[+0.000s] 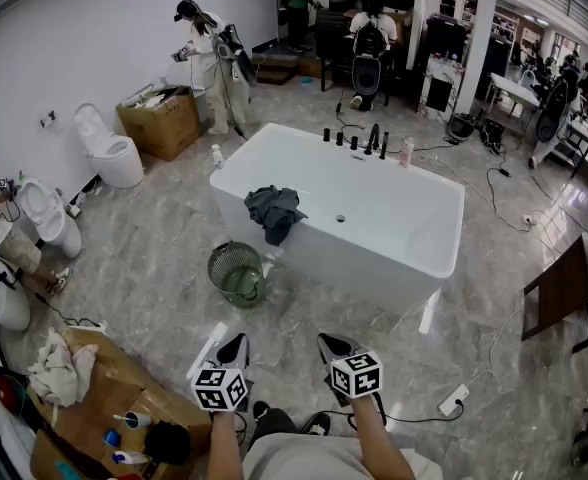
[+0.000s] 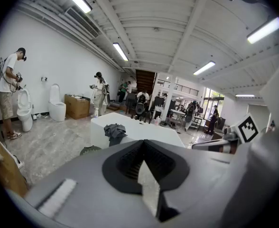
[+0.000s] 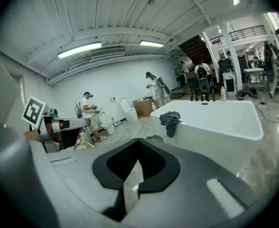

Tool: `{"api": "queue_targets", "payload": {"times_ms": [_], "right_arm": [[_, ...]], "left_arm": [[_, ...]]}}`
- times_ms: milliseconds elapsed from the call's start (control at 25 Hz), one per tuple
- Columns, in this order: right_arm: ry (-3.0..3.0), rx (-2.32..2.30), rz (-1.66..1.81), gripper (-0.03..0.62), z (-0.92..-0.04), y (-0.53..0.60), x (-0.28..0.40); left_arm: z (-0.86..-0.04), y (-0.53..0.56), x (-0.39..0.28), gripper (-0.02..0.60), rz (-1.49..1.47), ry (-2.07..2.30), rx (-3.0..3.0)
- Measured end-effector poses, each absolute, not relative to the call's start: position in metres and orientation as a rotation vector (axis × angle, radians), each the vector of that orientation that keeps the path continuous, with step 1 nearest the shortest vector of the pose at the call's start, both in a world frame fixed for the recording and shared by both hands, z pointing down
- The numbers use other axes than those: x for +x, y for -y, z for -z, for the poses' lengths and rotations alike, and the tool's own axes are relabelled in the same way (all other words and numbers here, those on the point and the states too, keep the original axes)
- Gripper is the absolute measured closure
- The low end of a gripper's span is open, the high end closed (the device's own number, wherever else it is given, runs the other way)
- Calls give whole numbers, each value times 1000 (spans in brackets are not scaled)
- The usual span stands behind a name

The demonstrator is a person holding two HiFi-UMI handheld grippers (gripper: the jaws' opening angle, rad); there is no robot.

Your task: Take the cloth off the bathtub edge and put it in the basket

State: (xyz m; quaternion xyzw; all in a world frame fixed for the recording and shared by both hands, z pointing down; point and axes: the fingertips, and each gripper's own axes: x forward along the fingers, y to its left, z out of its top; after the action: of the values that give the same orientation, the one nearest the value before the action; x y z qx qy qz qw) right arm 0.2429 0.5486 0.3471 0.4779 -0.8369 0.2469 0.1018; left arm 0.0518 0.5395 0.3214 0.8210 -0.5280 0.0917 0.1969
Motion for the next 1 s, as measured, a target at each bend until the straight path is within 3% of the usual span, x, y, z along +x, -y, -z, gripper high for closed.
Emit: {"api": "queue_targets", "payload": {"times_ms": [440,1000], "right_arm": [[2485,1426,-743,592,-349,-558,257],[2563,1389,-782,594,-356,-542,230]], "left_arm": [[-332,-554,68,525,-316,1502,2319],[-340,-552,42,525,-280,1490,2249]]}}
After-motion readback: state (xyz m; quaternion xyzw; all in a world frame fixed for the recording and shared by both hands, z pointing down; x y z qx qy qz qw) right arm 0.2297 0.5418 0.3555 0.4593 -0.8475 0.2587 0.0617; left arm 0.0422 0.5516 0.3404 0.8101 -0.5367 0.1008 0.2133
